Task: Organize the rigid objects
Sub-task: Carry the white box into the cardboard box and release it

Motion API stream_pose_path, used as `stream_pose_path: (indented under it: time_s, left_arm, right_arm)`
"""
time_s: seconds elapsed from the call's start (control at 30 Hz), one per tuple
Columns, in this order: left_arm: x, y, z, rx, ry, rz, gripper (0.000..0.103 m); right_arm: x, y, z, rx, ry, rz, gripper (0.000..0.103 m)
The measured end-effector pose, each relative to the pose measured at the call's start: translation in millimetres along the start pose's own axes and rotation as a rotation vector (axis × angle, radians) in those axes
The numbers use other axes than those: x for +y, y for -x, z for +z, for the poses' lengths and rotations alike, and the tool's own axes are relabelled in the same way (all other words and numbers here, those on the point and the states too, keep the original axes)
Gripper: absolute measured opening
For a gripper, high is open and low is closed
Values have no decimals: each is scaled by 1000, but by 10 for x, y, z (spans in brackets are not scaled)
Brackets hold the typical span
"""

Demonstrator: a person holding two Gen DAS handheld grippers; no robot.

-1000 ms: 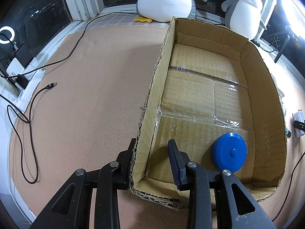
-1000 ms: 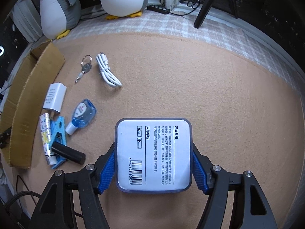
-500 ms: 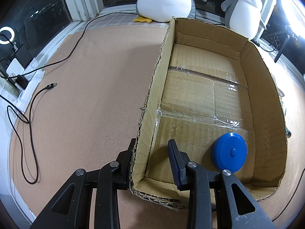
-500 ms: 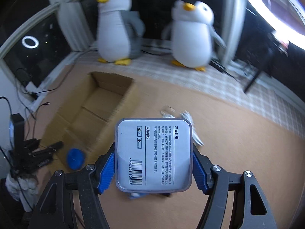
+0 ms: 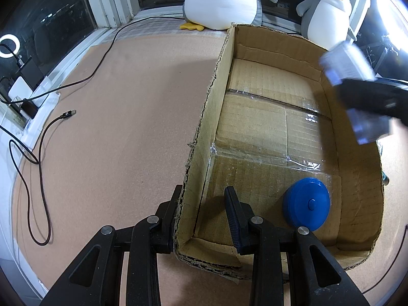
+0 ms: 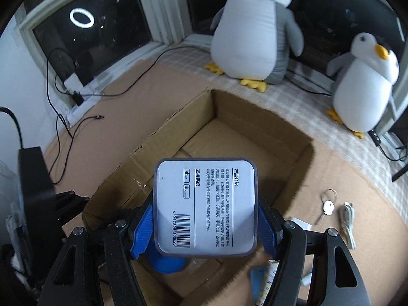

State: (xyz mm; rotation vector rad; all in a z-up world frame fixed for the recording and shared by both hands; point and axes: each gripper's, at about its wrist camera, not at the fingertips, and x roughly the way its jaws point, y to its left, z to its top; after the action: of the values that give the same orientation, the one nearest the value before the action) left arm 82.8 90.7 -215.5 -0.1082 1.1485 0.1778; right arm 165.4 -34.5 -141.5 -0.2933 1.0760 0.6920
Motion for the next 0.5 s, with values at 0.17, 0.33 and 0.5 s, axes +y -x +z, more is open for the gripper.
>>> stream_pose_path:
  time_s: [0.17,0.33,0.5]
  left_arm:
    - [3,2,0,0,0,0,34]
    - [5,6,4,-1,4,-2,34]
    - [1,7,7,-1,4,-2,34]
  right_arm:
    - [100,-275,25,55,23,-12,66]
    - [117,-437,40,93,47,-24,66]
    - [118,-524,53,115,48,-6,67]
